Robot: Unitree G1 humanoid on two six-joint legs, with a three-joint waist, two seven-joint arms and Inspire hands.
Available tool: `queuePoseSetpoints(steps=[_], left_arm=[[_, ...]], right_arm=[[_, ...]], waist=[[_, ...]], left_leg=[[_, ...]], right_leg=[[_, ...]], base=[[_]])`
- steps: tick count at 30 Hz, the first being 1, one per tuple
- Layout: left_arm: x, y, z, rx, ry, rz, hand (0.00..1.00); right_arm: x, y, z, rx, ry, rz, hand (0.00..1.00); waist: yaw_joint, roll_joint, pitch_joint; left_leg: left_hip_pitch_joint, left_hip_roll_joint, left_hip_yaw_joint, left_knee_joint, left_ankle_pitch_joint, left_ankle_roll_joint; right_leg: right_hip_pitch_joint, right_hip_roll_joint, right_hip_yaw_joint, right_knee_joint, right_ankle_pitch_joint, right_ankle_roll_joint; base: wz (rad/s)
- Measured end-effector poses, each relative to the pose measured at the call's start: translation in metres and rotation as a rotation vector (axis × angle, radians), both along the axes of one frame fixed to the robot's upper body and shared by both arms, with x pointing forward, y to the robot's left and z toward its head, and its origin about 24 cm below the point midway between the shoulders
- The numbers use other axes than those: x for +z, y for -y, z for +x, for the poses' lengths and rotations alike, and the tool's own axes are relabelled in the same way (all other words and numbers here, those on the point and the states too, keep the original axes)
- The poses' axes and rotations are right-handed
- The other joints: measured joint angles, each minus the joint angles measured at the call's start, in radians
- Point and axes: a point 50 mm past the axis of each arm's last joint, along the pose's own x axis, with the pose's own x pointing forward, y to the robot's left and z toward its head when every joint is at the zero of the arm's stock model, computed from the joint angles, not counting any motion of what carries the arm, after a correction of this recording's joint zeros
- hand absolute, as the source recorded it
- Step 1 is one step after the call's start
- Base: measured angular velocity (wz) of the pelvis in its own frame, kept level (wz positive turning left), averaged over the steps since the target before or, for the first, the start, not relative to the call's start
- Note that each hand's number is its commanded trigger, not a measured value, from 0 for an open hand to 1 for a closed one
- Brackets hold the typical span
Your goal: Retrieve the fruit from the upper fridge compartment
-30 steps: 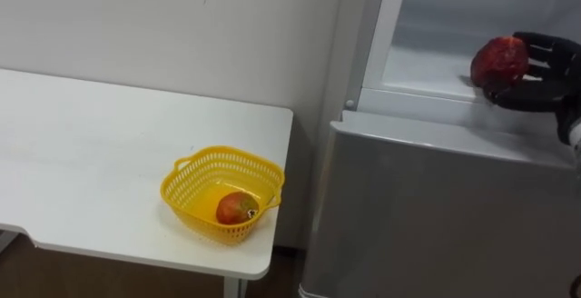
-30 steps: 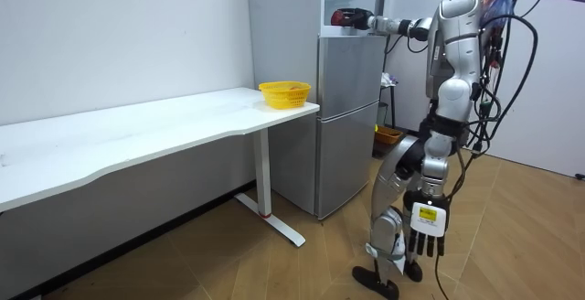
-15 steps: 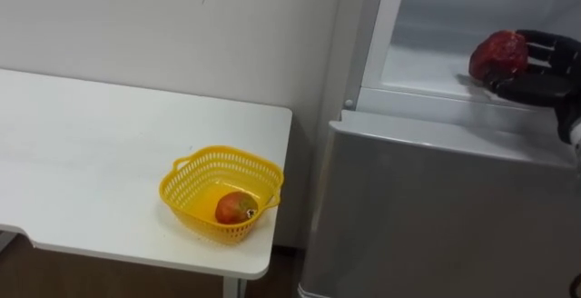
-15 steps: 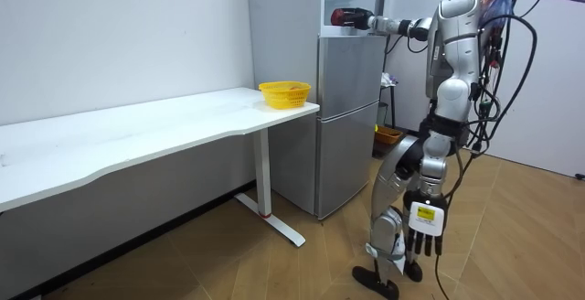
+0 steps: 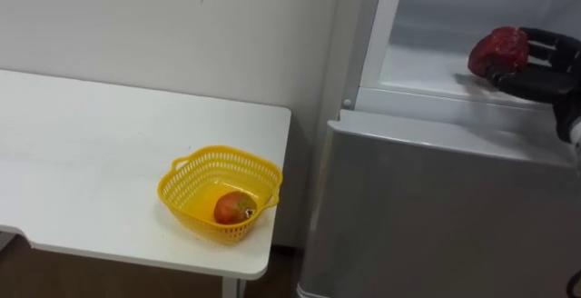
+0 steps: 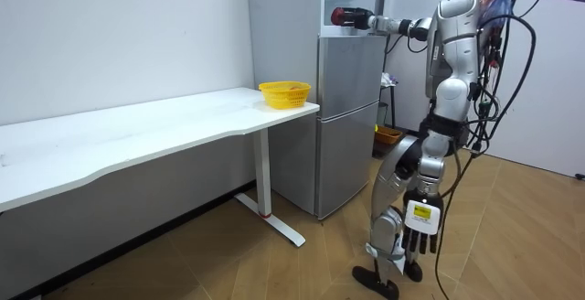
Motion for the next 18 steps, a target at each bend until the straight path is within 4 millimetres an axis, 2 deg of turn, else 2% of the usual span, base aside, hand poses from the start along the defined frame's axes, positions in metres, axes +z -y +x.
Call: queuePoseSetpoints(steps=[2,5,8,10,13,15,18], left_arm=[[0.000,0.000,0.001,-0.002,0.005,0.000,0.00],[0.001,-0.001,0.001,0.007,0.018,0.003,0.00],[0.000,-0.001,0.001,0.018,0.032,0.009,0.00],[0.000,-0.001,0.002,0.019,0.044,0.020,0.00],[0.000,-0.001,0.000,0.034,0.047,0.043,0.00],[-0.001,0.003,-0.003,0.048,0.044,0.042,0.00],[-0.002,0.007,-0.002,0.084,0.061,0.036,0.00]], right_arm=[[0.003,-0.005,0.001,0.016,0.009,0.001,1.00],[0.008,-0.022,0.001,0.090,0.034,-0.006,1.00],[0.010,-0.047,-0.005,0.177,0.074,-0.077,1.00],[0.010,-0.060,-0.011,0.218,0.104,-0.115,1.00],[0.009,-0.069,-0.018,0.214,0.124,-0.189,1.00],[0.014,-0.085,-0.028,0.247,0.185,-0.246,1.00],[0.024,-0.097,-0.040,0.280,0.262,-0.272,1.00]], waist=[[-0.006,0.001,-0.0004],[-0.025,0.008,-0.0014],[-0.035,0.022,-0.0073],[-0.033,0.031,-0.0071],[-0.034,0.033,-0.0076],[-0.036,0.044,-0.0077],[-0.038,0.055,-0.0082]], left_leg=[[0.009,0.000,-0.001,-0.001,0.000,0.000],[0.020,-0.001,-0.002,-0.003,-0.001,0.001],[0.021,-0.002,-0.002,-0.006,-0.001,0.004],[0.029,-0.005,-0.002,-0.012,-0.003,0.007],[0.052,-0.011,-0.002,-0.022,-0.005,0.008],[0.065,-0.012,-0.001,-0.023,-0.015,0.007],[0.085,-0.015,0.000,-0.029,-0.023,0.008]], right_leg=[[0.004,0.001,0.000,-0.002,0.002,0.003],[0.019,0.001,-0.003,-0.006,0.002,0.001],[0.024,0.002,-0.004,-0.019,0.007,-0.002],[0.031,0.000,-0.004,-0.021,0.007,0.000],[0.047,-0.003,-0.002,-0.025,0.002,0.006],[0.061,-0.001,0.001,-0.036,0.001,0.009],[0.080,-0.002,0.007,-0.040,-0.004,0.017]], base=[[0.00],[0.06],[0.00],[0.00],[0.01],[-0.05],[-0.04]])
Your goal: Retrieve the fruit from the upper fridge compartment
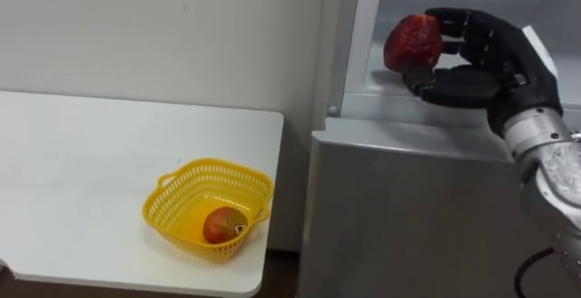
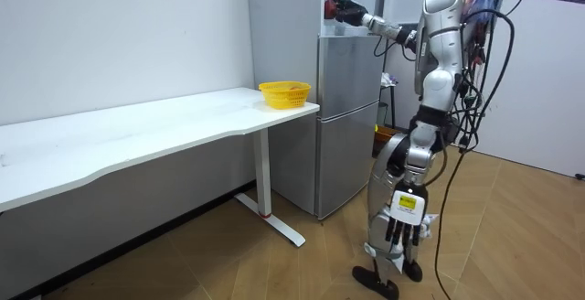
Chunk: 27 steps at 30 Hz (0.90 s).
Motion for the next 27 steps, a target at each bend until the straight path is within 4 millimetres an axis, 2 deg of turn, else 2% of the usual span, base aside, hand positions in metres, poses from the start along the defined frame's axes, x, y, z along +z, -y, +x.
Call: queuePoseSetpoints(steps=[6,12,19,23,27], left_arm=[[-0.001,0.002,0.012,-0.008,0.050,0.000,0.00],[-0.001,0.001,0.019,-0.016,0.088,0.001,0.00],[-0.002,0.002,0.023,-0.019,0.095,-0.003,0.00],[-0.002,0.000,0.026,-0.018,0.104,0.004,0.00],[-0.002,-0.003,0.026,0.009,0.098,0.005,0.00]], right_arm=[[0.015,-0.022,-0.025,0.020,0.162,-0.066,1.00],[0.018,-0.041,-0.056,0.095,0.275,-0.132,1.00],[0.020,-0.053,-0.063,0.087,0.330,-0.264,1.00],[0.020,-0.063,-0.068,0.092,0.365,-0.361,1.00],[0.018,-0.078,-0.075,0.125,0.403,-0.462,1.00]], waist=[[-0.016,0.016,0.0003],[-0.015,0.015,-0.0005],[0.004,0.008,-0.0003],[0.011,-0.006,-0.0052],[0.033,-0.019,0.0020]], left_leg=[[0.044,-0.001,0.004,-0.013,-0.014,-0.002],[0.077,-0.002,0.023,-0.036,-0.021,-0.005],[0.106,-0.004,0.028,-0.061,-0.022,-0.005],[0.108,-0.002,0.025,-0.057,-0.023,-0.007],[0.123,-0.001,0.028,-0.058,-0.025,-0.009]], right_leg=[[0.041,0.005,0.003,-0.030,-0.004,0.007],[0.050,0.009,0.041,-0.035,-0.007,0.012],[0.054,0.014,0.076,-0.034,-0.007,0.012],[0.060,0.018,0.075,-0.046,-0.006,0.012],[0.081,0.020,0.074,-0.055,-0.006,0.012]], base=[[-0.03],[-0.15],[-0.17],[0.00],[0.00]])
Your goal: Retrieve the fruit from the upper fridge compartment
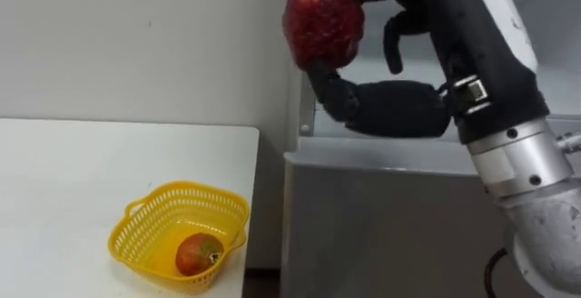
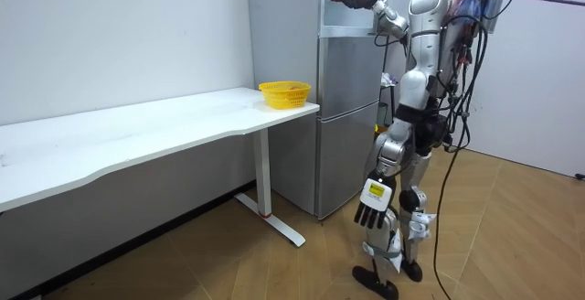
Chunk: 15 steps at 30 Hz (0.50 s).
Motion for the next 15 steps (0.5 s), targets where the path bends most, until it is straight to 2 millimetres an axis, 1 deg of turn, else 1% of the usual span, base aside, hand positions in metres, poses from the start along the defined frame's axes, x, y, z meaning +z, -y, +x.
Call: queuePoseSetpoints(steps=[2,3,6,8,12,13,15], left_arm=[[0.000,-0.001,0.001,0.007,0.003,-0.003,0.00],[0.000,-0.002,-0.001,0.013,0.000,-0.002,0.00],[0.001,-0.003,0.000,0.009,0.001,-0.001,0.00],[0.001,-0.004,0.001,0.005,0.005,0.003,0.00],[0.002,-0.006,0.003,-0.002,0.011,-0.001,0.00],[0.002,-0.006,0.002,-0.002,0.008,-0.008,0.00],[0.002,-0.007,0.002,-0.005,0.011,-0.015,0.00]], right_arm=[[-0.001,-0.004,-0.001,0.010,0.004,-0.025,1.00],[-0.003,-0.007,-0.001,0.016,0.001,-0.035,1.00],[-0.007,-0.014,-0.002,0.027,-0.004,-0.068,1.00],[-0.008,-0.019,-0.002,0.026,0.002,-0.104,1.00],[-0.014,-0.026,0.000,0.027,0.003,-0.171,1.00],[-0.015,-0.026,0.000,0.027,0.001,-0.185,1.00],[-0.016,-0.027,0.000,0.028,-0.001,-0.199,1.00]], waist=[[0.003,-0.004,0.0008],[0.006,-0.009,-0.0005],[0.006,-0.017,-0.0008],[0.015,-0.021,-0.0002],[0.046,-0.028,0.0048],[0.055,-0.031,0.0084],[0.059,-0.037,0.0124]], left_leg=[[0.000,0.000,0.000,-0.001,-0.001,0.000],[-0.002,0.000,-0.002,-0.002,-0.001,0.000],[0.000,-0.003,-0.014,-0.002,-0.003,0.000],[0.000,-0.003,-0.020,-0.002,-0.003,0.000],[0.001,-0.003,-0.026,-0.002,-0.006,-0.002],[0.000,-0.003,-0.028,-0.002,-0.006,-0.002],[-0.004,-0.004,-0.032,-0.001,-0.006,-0.002]], right_leg=[[0.000,0.000,0.000,-0.001,0.000,0.000],[0.003,0.000,-0.002,-0.001,0.000,0.000],[0.018,0.000,-0.017,-0.010,0.002,0.003],[0.018,0.000,-0.023,-0.012,0.002,0.004],[0.018,0.001,-0.027,-0.014,0.002,0.004],[0.019,0.001,-0.028,-0.015,0.002,0.004],[0.019,0.001,-0.034,-0.016,0.002,0.004]], base=[[0.02],[0.05],[0.12],[0.10],[0.02],[0.03],[0.07]])
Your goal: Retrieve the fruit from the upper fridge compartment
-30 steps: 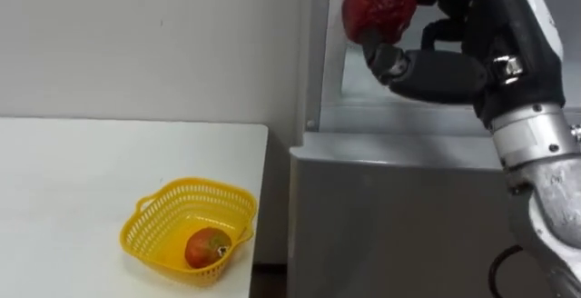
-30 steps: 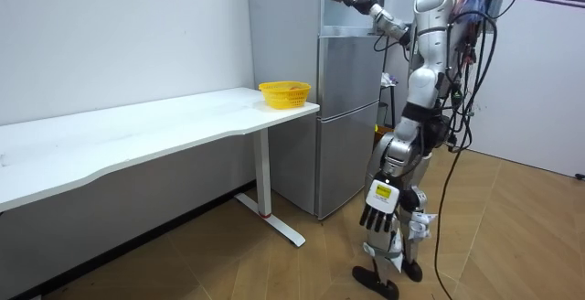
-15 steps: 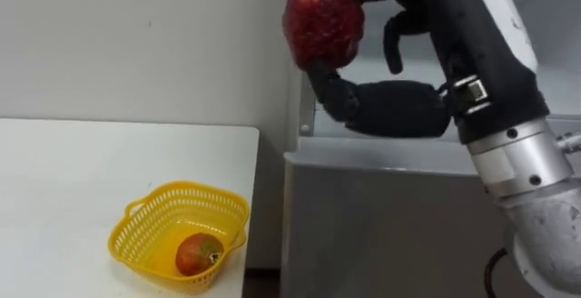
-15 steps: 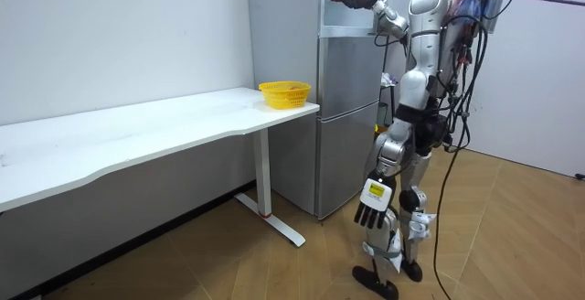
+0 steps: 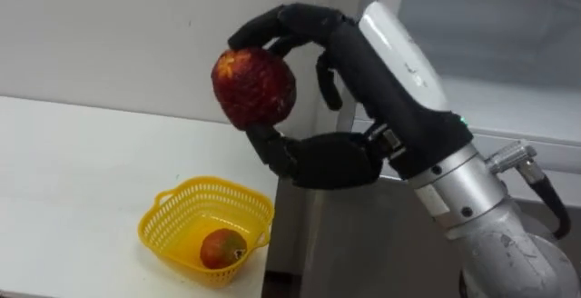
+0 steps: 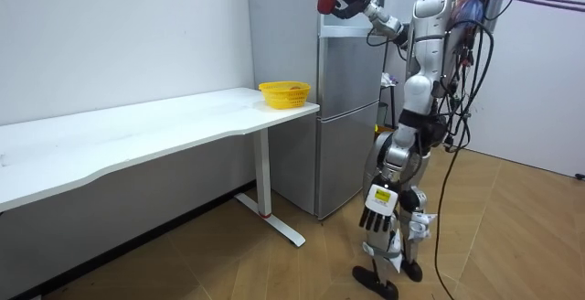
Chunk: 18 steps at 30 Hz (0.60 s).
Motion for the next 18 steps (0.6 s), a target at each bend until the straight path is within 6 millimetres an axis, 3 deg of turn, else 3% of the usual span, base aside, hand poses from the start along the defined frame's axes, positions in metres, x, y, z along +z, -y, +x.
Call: queuePoseSetpoints(steps=[5,12,14,18], left_arm=[[0.000,0.000,-0.001,-0.004,-0.003,-0.020,0.00],[0.000,0.000,-0.004,-0.012,-0.024,-0.016,0.00],[0.000,0.000,-0.004,-0.011,-0.026,-0.016,0.00],[0.001,-0.005,-0.007,-0.009,-0.040,-0.002,0.00]], right_arm=[[-0.003,-0.002,0.001,0.000,-0.011,-0.018,1.00],[-0.026,-0.021,0.014,-0.001,-0.086,-0.196,1.00],[-0.032,-0.021,0.018,-0.025,-0.106,-0.234,1.00],[-0.043,-0.019,0.027,-0.074,-0.145,-0.275,1.00]], waist=[[0.000,-0.004,-0.0018],[0.046,-0.007,-0.0007],[0.056,-0.012,-0.0008],[0.077,-0.042,0.0002]], left_leg=[[-0.012,-0.005,-0.023,0.002,-0.002,0.000],[0.001,-0.008,-0.034,-0.005,-0.002,0.000],[-0.006,-0.012,-0.046,-0.007,-0.002,0.000],[-0.019,-0.019,-0.073,-0.010,-0.001,0.001]], right_leg=[[0.013,0.002,-0.020,-0.013,0.002,0.003],[0.017,0.001,-0.020,-0.012,0.001,0.004],[0.017,-0.001,-0.025,-0.012,0.001,0.005],[0.012,-0.004,-0.049,-0.016,-0.002,0.009]], base=[[0.12],[0.01],[0.09],[0.16]])
